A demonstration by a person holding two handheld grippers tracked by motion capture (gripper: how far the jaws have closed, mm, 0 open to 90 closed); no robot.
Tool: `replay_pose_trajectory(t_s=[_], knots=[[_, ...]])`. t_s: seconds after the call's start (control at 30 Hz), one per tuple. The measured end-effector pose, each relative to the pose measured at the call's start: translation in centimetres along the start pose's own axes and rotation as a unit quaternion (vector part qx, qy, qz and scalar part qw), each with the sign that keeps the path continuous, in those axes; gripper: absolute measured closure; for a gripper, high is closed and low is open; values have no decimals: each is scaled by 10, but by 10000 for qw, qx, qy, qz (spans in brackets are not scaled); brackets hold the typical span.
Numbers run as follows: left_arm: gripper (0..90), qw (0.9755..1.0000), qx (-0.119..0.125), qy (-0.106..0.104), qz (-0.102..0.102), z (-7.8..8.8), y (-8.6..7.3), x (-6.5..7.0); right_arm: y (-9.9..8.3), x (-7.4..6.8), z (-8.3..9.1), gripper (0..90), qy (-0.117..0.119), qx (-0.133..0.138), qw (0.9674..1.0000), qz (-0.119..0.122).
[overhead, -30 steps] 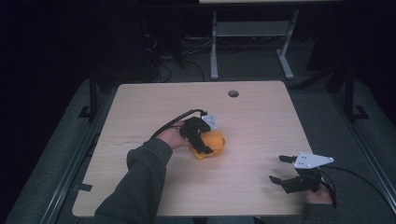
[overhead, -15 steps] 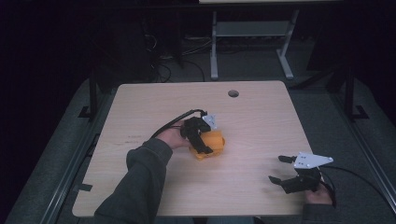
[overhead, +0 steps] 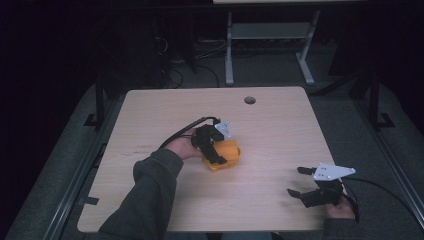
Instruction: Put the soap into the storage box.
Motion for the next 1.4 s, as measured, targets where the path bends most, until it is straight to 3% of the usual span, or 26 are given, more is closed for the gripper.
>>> replay_pose_trajectory(t_s=[0.4, 0.7, 1.4], knots=[[198, 9999, 88, 80, 7, 8, -2, 2, 0, 0, -1, 137, -14, -12, 10000, -8], [215, 9994, 307, 185, 2, 24, -2, 4, 0, 0, -2, 137, -22, -47, 10000, 10], [214, 9987, 328, 374, 121, 40, -16, 9, 0, 0, -2, 137, -95, -67, 9999, 7]])
Point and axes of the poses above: each handheld gripper's, and its own axes: z roughly backward along the jaws, y roughly out of its top, x roughly to its right, the point moved 6 cm from there along -z, roughly forward along the jaws
